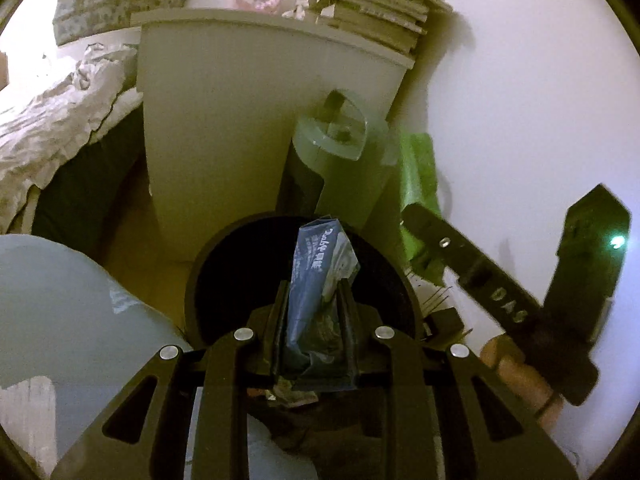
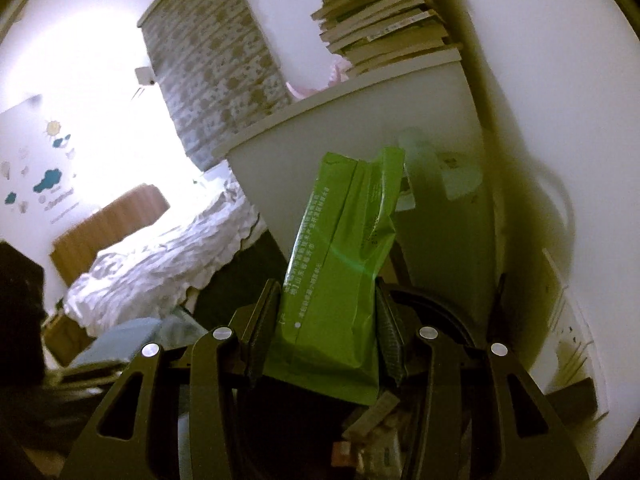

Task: Collect trash
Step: 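Carry both packets over the black bin and open both grippers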

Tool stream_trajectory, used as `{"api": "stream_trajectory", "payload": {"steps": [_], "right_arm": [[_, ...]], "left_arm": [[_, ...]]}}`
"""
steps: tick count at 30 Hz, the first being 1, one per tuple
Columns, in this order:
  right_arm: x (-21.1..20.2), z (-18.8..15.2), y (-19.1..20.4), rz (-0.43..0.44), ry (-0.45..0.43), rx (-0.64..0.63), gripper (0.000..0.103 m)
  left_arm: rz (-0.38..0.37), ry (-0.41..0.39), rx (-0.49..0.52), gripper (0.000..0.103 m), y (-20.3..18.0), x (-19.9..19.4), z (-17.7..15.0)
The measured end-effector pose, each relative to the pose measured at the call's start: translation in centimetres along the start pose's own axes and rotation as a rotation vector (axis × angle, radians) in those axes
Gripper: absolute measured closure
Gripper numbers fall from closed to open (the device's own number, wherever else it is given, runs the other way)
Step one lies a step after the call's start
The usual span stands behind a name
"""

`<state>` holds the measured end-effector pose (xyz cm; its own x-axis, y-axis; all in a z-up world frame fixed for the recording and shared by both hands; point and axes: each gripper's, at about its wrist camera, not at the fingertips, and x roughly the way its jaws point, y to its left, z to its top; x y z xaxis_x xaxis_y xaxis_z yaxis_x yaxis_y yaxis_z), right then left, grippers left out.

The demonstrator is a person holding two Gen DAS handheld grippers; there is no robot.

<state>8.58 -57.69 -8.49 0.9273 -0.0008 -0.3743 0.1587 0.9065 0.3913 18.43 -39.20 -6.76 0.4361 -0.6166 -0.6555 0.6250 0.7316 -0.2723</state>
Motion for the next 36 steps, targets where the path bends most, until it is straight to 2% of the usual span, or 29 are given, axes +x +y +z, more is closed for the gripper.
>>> {"api": "stream_trajectory", "payload": {"steps": [16,18,19,20,21,22,30,36], "right_arm": [[-0.1,-0.2,0.0,0.001,-0.001,0.013,0.055],[0.0,-0.2,-0.1,-0.002,-0.002,0.016,0.052],[0.0,-0.3,-0.1,-0.007,-0.005,0.019,0.050],[0.0,-0.3,-0.2,-0.011,-0.008,0.021,0.047],[-0.1,-0.3,-0.2,-0.015,-0.014,0.025,0.039],[-0.2,-0.4,-0.3,-0.022,-0.024,0.035,0.031],[0.0,-0.5,-0.9,-0.041,-0.022,0.068,0.030],[0.5,-1.0,-0.2,-0.020,0.009,0.050,0.030]], "left_arm": [[0.004,0.018,-0.008,0.079,-0.1,2.1,0.0],[0.009,0.022,0.001,0.075,-0.1,2.0,0.0],[0.022,0.027,0.007,0.061,-0.2,2.1,0.0],[0.034,0.017,0.008,0.039,-0.2,1.9,0.0],[0.037,-0.009,0.005,0.032,-0.2,1.4,0.0],[0.034,-0.028,0.004,0.029,-0.2,1.0,0.1],[0.009,-0.061,0.007,0.029,-0.5,-3.5,0.0],[0.033,-0.068,0.022,0.029,0.1,-10.7,-3.0]]}}
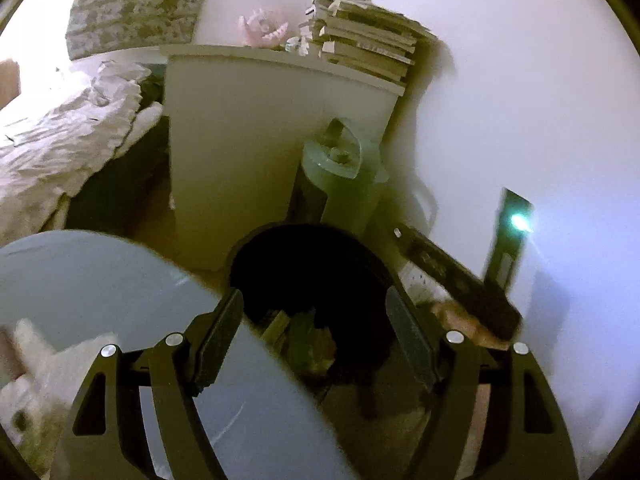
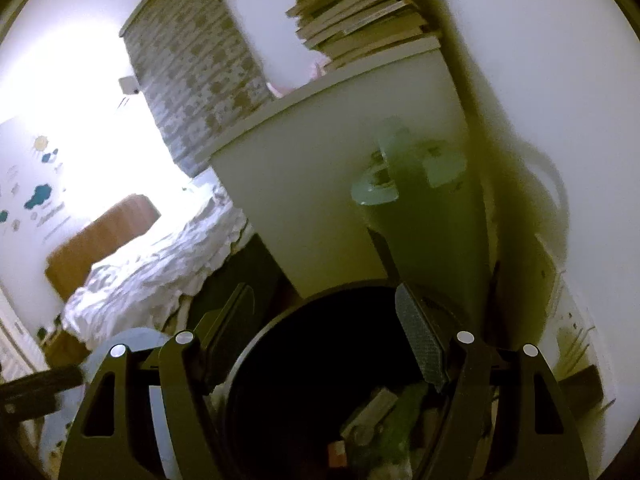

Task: Collect trash
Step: 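Carry both packets over the black bin and open both grippers, then grasp the battery card with left gripper while right grasps the white-green tube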

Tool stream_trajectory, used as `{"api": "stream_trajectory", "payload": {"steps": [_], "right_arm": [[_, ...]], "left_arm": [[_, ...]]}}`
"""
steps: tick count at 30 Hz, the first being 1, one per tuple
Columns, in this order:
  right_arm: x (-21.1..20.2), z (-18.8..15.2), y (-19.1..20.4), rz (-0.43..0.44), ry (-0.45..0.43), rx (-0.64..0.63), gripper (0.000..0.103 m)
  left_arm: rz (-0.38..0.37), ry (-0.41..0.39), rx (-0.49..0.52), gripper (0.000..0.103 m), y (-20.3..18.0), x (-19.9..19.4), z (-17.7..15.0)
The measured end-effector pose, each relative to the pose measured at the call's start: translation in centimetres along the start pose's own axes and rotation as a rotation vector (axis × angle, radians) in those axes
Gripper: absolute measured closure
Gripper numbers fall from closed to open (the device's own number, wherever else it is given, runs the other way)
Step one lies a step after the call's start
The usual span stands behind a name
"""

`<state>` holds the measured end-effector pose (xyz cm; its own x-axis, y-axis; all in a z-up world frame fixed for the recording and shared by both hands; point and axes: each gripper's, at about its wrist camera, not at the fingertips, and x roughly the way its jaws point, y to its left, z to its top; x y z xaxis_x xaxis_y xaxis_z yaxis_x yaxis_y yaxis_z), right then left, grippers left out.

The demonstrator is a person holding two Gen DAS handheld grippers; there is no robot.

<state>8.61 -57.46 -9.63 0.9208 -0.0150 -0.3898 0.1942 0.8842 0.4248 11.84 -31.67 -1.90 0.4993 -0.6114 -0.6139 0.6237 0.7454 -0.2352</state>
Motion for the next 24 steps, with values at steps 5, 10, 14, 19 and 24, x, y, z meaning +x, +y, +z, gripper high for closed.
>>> {"api": "stream_trajectory", "payload": {"steps": [5,10,14,19,24], "right_arm": [[-0.3,-1.1,2.1,0.055,0.033,-0.046,0.030],[-3.1,-3.5,7.3,0.207,0.069,-0.176,0.030],[-4.9,-5.4,11.9,0.436,0.201,-0.196,0.030],[-5.6,-8.1,21.3,0.594,0.449,-0.281,0.030],[-3.4,-11.9,28.6,0.588,0.674,-0.238,0.030]], "left_arm": [[0.082,0.010,0.007,0.029,3.0,-6.8,-3.6],[0.239,0.034,-0.017,0.029,9.2,-13.6,-8.6],[0.296,0.088,-0.107,0.029,15.7,-16.2,-11.7],[0.211,0.101,-0.139,0.029,19.5,-15.7,-12.0],[0.123,0.161,-0.137,0.029,20.8,-12.8,-11.7]]}}
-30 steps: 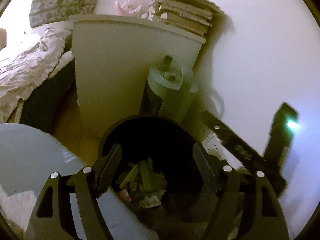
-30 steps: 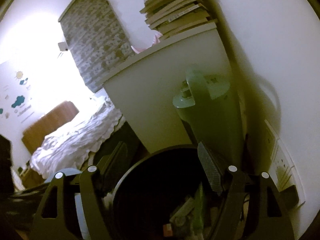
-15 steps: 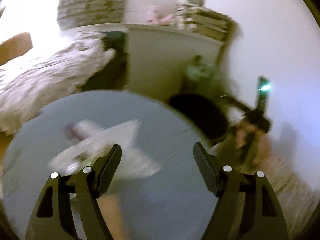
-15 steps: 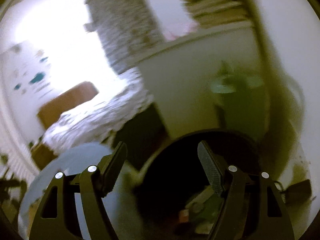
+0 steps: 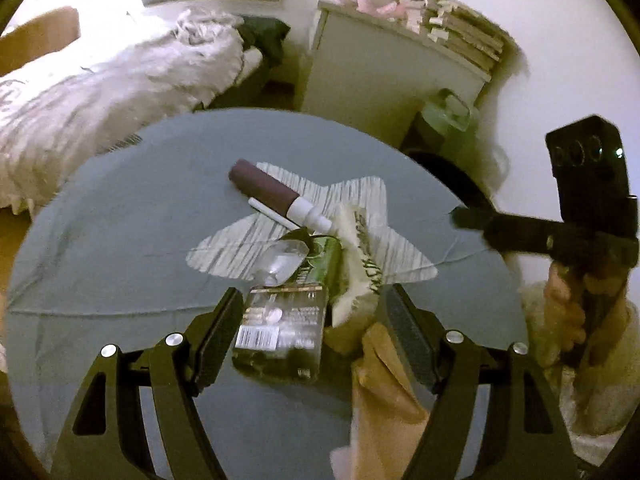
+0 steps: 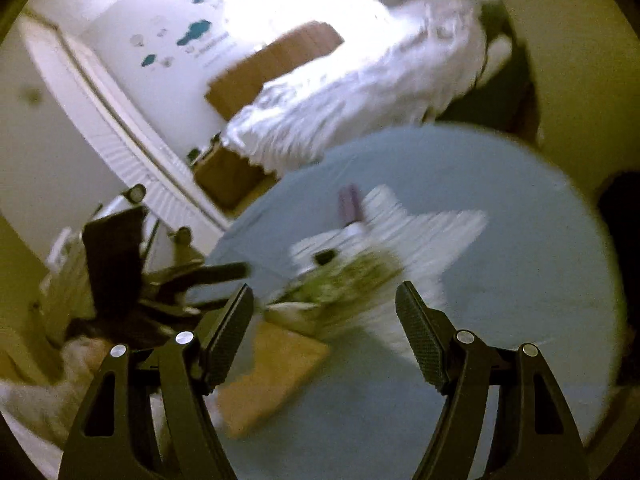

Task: Collect trash
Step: 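Grasp the battery card with left gripper while right grasps the white-green tube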

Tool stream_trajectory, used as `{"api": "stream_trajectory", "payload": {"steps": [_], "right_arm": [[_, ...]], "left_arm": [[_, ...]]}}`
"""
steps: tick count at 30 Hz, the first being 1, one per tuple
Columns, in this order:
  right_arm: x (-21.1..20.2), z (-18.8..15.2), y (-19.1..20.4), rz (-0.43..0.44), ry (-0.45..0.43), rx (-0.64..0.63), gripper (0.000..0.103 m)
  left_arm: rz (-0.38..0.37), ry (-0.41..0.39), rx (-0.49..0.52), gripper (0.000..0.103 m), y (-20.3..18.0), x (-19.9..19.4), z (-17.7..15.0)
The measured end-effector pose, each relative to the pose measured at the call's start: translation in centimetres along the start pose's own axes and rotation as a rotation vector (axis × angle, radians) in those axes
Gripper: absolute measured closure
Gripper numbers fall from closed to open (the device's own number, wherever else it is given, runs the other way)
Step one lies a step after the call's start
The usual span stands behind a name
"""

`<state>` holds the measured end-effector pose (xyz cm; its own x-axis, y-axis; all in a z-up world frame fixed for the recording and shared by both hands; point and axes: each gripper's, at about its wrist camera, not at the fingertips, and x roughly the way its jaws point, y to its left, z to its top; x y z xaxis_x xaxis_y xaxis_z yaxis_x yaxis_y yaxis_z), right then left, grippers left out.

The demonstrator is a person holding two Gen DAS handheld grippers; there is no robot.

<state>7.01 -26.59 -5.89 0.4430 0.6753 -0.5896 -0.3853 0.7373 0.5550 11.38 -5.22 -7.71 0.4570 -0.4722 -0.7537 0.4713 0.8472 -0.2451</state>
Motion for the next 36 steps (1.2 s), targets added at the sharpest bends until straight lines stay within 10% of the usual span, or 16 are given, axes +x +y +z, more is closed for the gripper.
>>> {"api": "stream_trajectory", "payload": {"steps": [10,19,25,36], "right_arm": [[7.6,0.2,1.9,-0.236,0.133,0.054,0.034],[6.9,-0.8,-1.0,-0.237,0.114,0.074,0.074],[4.3,-1.7,-1.9,-0.242,0.068,0.071,0.075],[4.7,-1.5,-1.8,-0.280,0.072,-0.009,0.071]], "left_arm": [[-0.018,0.035,-0.064,0.030,2.5,1.7,-1.2],[0.003,0.084,0.034,0.031,1.2,2.4,-2.0],[-0.004,0.061,0.001,0.047,1.3,3.2,-1.1],[0.000,0.067,0.040,0.046,1.0,1.3,-3.5]]}}
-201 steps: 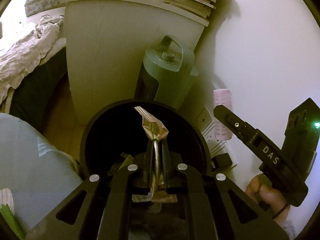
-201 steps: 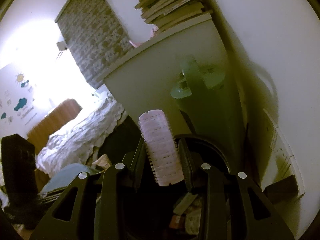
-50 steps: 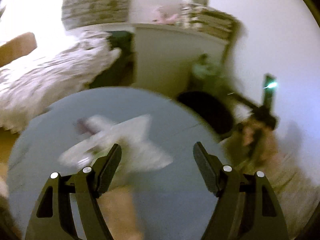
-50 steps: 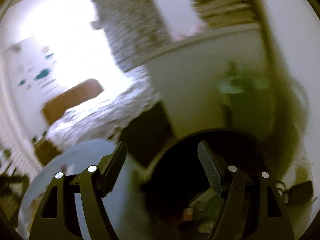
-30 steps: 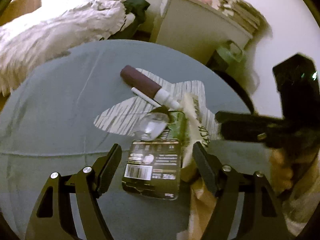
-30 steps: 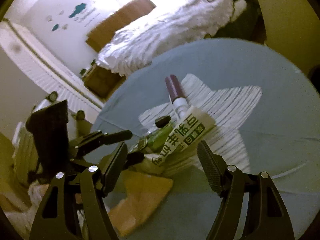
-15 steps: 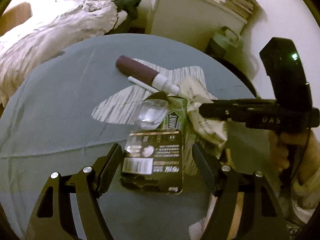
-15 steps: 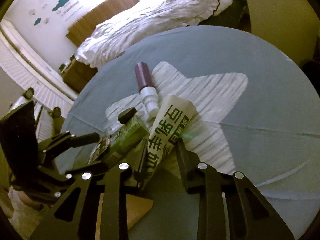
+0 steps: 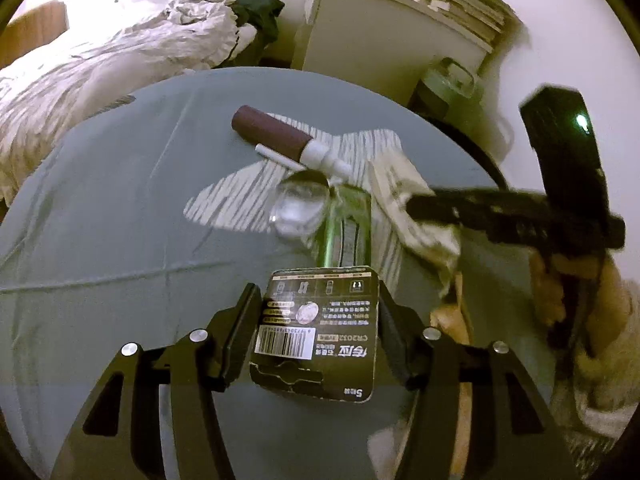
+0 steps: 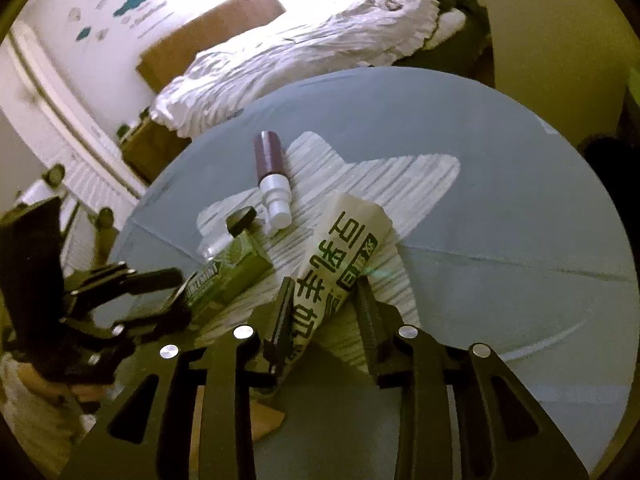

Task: Collect trash
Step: 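Grasp the battery card with left gripper while right grasps the white-green tube, then carry the battery card and tube over the black bin and open both grippers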

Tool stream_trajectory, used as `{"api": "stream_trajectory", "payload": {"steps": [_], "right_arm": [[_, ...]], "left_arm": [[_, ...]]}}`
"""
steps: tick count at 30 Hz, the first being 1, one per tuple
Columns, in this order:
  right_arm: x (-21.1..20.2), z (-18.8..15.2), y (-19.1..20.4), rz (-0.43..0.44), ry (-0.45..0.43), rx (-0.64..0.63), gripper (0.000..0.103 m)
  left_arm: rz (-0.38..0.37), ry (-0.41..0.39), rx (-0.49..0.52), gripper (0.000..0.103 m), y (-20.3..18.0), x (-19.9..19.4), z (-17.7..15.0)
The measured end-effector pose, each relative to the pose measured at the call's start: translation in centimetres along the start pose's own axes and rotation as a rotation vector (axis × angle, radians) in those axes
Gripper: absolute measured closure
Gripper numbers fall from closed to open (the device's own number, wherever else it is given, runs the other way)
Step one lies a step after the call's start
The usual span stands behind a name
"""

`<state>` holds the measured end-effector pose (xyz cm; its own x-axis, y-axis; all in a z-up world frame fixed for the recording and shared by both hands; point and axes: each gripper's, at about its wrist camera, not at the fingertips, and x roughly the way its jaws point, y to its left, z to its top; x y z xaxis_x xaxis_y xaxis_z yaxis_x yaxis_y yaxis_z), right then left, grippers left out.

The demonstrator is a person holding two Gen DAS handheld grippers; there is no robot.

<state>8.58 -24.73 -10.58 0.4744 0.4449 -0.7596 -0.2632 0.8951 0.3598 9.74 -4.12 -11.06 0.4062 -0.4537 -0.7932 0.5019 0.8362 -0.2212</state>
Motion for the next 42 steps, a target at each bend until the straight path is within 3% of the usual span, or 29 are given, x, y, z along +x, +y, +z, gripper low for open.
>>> {"api": "stream_trajectory", "payload": {"steps": [6,9,14,18,21,26,32,42], "right_arm": [[0.5,0.3,0.5,-0.008,-0.009,-0.043,0.073],[0.2,0.0,0.2,0.049,-0.040,-0.015,0.076],[-3.6,0.4,-2.1,0.158,-0.196,0.047,0.076],[-8.3,1.0,-5.5,0.154,-0.369,0.092,0.076],[-12.5,1.1,-9.3,0.057,-0.529,0.124,0.076],[-16.6,0.9,-15.3,-0.135,-0.668,0.194,0.076],[-19.3,0.8,-21.8,-0.330,-0.740,0.233,0.076],[-17.1,0.3,-28.1,-0.451,-0.716,0.229,0.076]], "left_arm": [[0.034,-0.005,0.031,0.050,-0.2,-0.7,-1.3],[0.037,-0.008,0.017,0.051,-0.1,-1.0,-1.4],[0.052,-0.055,0.003,0.052,-0.8,-2.3,-0.7],[0.028,-0.143,-0.008,0.052,-2.4,-4.7,1.9],[-0.027,-0.222,-0.007,0.052,-5.0,-5.8,5.0],[-0.129,-0.308,0.033,0.052,-11.4,-4.0,10.7],[-0.220,-0.297,0.071,0.052,-18.3,2.5,16.6],[-0.245,-0.211,0.097,0.051,-24.0,11.5,20.2]]}}
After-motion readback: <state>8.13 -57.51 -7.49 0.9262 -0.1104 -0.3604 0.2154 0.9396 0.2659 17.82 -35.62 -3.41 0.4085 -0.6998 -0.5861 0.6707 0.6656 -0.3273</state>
